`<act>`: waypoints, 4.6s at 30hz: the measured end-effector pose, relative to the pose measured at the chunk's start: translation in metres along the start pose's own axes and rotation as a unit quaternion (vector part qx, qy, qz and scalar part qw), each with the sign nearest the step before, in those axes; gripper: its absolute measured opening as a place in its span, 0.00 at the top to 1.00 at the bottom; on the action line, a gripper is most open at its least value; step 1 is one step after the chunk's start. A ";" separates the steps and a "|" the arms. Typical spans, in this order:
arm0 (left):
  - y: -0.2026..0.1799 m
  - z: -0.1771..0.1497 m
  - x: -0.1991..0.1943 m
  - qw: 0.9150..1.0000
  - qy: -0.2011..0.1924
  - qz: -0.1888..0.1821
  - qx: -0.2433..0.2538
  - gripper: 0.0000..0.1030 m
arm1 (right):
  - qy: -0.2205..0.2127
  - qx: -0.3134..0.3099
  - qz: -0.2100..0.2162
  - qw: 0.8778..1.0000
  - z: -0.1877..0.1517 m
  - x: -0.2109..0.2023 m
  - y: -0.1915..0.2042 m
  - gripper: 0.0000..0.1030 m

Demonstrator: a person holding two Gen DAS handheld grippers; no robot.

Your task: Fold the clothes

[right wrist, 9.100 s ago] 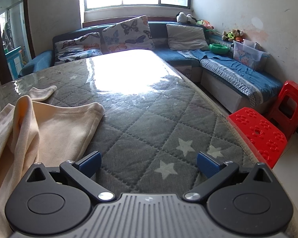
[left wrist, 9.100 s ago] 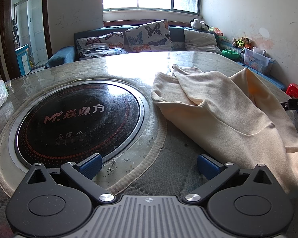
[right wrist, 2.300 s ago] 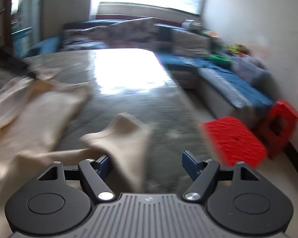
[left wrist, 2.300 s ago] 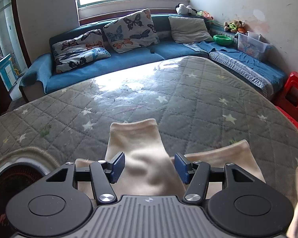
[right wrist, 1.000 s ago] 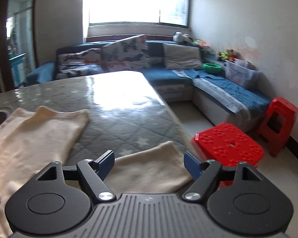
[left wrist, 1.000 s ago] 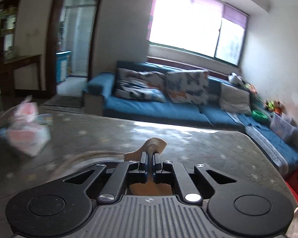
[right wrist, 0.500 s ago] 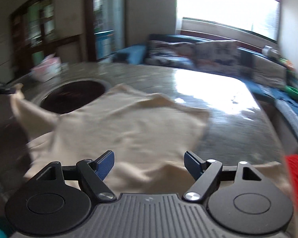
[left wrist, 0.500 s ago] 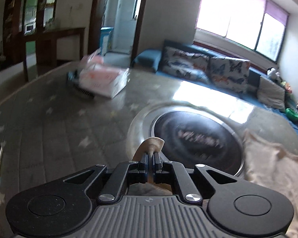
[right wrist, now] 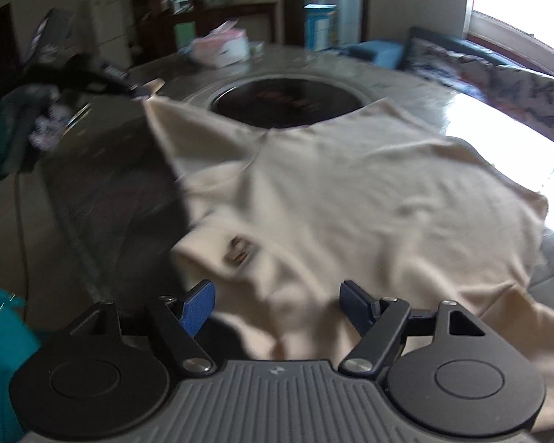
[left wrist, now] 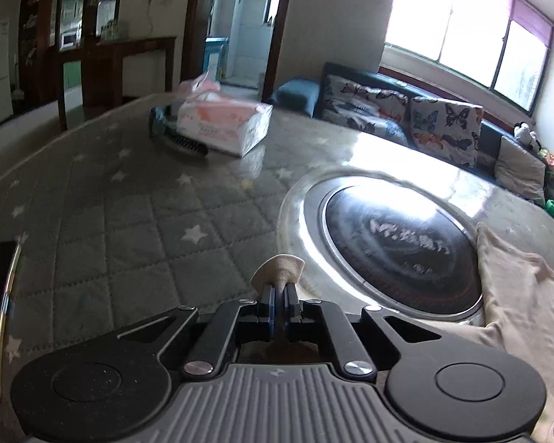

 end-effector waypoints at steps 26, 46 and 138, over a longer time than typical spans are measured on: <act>-0.113 0.015 0.028 0.991 0.033 -0.077 0.100 0.71 | -0.038 0.166 -0.110 0.979 0.022 -0.005 -0.149 0.38; -0.266 0.053 0.147 0.977 0.057 -0.077 0.190 0.69 | -0.041 0.276 -0.139 0.950 0.045 0.029 -0.258 0.77; -0.254 -0.119 -0.034 0.900 0.061 -0.255 0.349 0.48 | -0.082 0.279 -0.292 0.911 -0.095 -0.104 -0.181 0.64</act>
Point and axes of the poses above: each gripper's, at about its wrist camera, not at the fingertips, and x roughly the way its jaws point, y to its left, z to its top, the point moved 1 cm from there along x, roughly the way its jaws point, and after that the axes turned 7 degrees about y, right-handed, at the moved point
